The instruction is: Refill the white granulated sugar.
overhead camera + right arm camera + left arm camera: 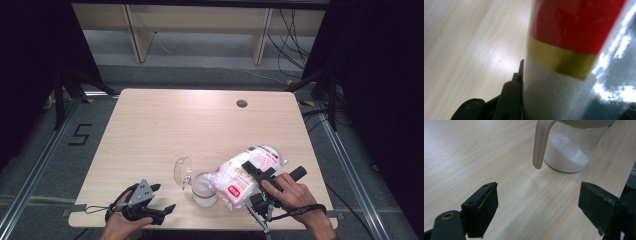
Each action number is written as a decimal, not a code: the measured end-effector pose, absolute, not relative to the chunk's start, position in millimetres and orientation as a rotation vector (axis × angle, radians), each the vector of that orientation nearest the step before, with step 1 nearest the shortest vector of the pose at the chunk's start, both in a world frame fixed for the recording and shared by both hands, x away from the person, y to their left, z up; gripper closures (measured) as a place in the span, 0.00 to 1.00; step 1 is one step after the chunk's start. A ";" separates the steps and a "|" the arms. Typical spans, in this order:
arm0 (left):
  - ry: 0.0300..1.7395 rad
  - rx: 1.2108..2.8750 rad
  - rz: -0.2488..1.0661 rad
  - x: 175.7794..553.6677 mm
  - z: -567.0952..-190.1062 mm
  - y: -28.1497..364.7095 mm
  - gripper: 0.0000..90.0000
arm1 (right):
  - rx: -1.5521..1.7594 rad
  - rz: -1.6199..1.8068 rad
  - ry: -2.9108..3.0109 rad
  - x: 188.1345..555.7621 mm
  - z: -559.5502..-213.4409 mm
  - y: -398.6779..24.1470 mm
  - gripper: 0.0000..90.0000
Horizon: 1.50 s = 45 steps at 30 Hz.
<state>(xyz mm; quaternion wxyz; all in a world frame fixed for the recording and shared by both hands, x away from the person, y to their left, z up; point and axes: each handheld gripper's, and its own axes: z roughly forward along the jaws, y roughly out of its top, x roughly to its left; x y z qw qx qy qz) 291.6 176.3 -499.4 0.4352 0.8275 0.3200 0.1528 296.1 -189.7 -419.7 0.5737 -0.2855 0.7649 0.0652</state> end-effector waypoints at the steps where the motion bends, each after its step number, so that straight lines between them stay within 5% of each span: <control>1: 0.801 2.052 0.377 291.1 -499.3 175.8 0.18 | -0.662 0.170 1.800 296.5 -420.4 -190.1 0.81; 45: 0.781 2.077 0.386 291.7 -499.2 177.1 0.18 | -0.133 0.609 2.068 339.2 -448.7 -223.2 0.81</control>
